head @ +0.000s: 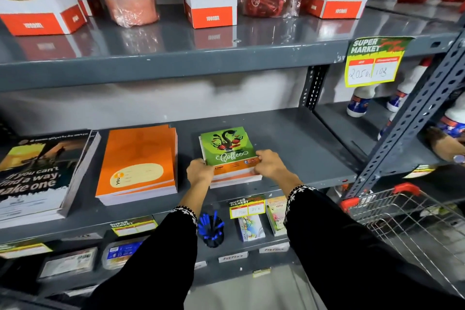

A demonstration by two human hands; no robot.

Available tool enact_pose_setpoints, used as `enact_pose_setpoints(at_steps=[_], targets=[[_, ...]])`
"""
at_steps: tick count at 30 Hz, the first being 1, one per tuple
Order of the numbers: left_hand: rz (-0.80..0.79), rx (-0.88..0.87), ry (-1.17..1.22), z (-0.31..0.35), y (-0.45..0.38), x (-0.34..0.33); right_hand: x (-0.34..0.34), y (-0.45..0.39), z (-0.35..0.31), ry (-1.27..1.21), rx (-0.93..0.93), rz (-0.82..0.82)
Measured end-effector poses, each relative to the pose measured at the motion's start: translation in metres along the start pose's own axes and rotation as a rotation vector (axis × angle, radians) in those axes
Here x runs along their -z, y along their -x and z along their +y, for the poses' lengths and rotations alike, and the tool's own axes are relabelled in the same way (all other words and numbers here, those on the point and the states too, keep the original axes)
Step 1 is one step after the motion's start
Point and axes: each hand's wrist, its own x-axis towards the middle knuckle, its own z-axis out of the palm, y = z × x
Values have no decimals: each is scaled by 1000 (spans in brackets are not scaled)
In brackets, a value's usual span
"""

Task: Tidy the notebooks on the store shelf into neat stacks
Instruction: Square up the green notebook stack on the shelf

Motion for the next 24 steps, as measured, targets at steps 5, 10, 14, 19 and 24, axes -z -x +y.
enact_pose_setpoints(at_steps=[5, 10, 14, 19, 24], targets=[[5, 25, 39, 1, -1, 1, -1, 0, 1, 45, 34, -13], [-22, 67, 55, 2, -2, 5, -2, 0, 0, 76, 50, 15], [-23, 133, 88, 2, -4, 6, -2, 1, -1, 60, 36, 18], [-14, 80, 99, 1, -5, 3, -2, 7, 2, 49, 54, 37], [-26, 34, 93, 1, -1, -1, 0, 12, 9, 50, 67, 46]])
